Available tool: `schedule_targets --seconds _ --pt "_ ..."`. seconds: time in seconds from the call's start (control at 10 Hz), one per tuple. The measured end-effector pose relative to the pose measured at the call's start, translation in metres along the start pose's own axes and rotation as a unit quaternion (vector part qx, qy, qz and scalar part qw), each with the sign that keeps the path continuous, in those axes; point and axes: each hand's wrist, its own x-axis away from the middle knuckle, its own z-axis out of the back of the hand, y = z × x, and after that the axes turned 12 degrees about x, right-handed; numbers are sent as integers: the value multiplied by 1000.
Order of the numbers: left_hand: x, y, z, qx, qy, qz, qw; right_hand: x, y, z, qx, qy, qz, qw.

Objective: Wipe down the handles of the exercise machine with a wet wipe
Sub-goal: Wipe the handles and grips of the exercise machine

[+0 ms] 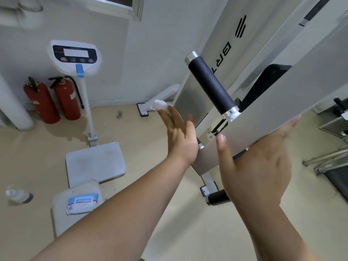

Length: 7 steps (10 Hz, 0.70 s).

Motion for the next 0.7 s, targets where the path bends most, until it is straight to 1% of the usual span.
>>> schedule_targets --seconds 0.1,0.2,0.3,0.4,0.5,0.6,0.7 --pt "36 -17 -7 15 -61 -50 997 0 2 1 6 1 -11 1000" --pt "52 -28 -10 39 -96 -70 992 1 2 2 9 1 -12 1000" --pt "29 -21 -9 23 -37 -50 998 0 -1 3 9 -9 0 1000" --pt "-11 1 -3 36 38 23 998 -1 -2 2 9 0 6 1000" --pt "-12 3 -1 17 31 23 999 -1 -2 1 9 14 -1 1000" --pt "29 -16 -14 28 -33 -12 999 -2 0 1 7 11 -15 1000" --pt "59 -23 -22 97 -75 39 992 -2 2 1 5 10 -12 1000"
